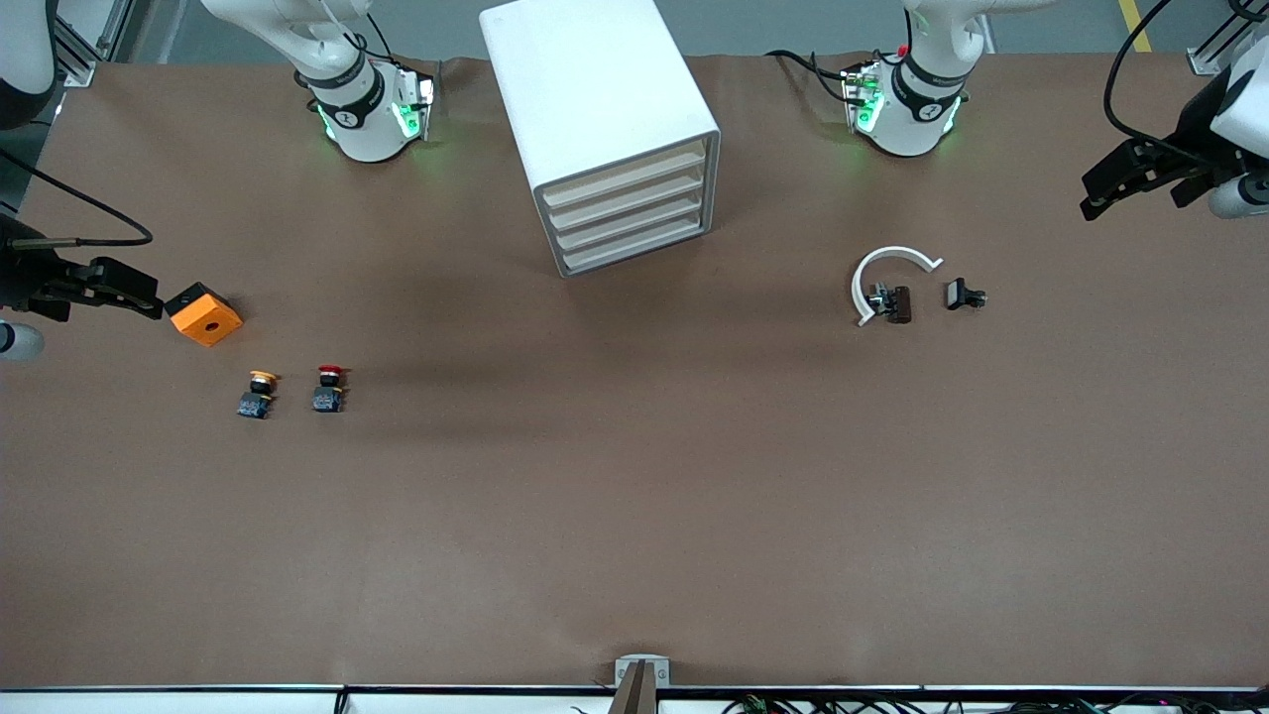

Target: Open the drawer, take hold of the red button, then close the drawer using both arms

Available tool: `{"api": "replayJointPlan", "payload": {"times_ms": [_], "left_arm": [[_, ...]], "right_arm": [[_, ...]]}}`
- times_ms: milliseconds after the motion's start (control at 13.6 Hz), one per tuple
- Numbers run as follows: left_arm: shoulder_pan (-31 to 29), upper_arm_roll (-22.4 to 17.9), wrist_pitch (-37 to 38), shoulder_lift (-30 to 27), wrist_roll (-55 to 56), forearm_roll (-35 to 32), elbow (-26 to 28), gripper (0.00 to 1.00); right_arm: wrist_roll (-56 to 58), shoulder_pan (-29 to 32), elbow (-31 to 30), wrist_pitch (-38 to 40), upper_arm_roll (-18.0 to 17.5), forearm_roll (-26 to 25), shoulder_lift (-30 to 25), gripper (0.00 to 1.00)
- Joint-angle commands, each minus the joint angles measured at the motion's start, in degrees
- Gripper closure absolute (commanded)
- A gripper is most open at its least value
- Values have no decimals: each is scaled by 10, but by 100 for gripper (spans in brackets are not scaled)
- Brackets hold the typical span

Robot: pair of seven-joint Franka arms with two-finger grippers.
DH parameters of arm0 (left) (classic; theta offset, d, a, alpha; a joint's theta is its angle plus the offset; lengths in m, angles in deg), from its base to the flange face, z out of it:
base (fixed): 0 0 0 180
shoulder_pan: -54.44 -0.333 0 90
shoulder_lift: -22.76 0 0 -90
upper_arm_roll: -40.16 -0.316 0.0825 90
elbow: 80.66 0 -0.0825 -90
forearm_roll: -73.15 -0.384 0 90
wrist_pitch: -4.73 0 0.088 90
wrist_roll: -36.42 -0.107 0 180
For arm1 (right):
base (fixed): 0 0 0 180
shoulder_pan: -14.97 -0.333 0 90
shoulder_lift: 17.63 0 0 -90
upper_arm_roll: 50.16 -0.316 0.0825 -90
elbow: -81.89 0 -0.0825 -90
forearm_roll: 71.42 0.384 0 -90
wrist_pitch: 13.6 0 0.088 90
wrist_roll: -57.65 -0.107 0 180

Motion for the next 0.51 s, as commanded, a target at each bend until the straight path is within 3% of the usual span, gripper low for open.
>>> {"api": "replayJointPlan", "payload": {"times_ms": [0,440], "left_arm": [[-4,0,3,25,-16,-10,-35,0],[-4,0,5,41,-18,-5,-48,0]], "right_arm": [[4,7,12,7,-3,17,4,0],[4,7,13,6,-3,17,4,0]]}}
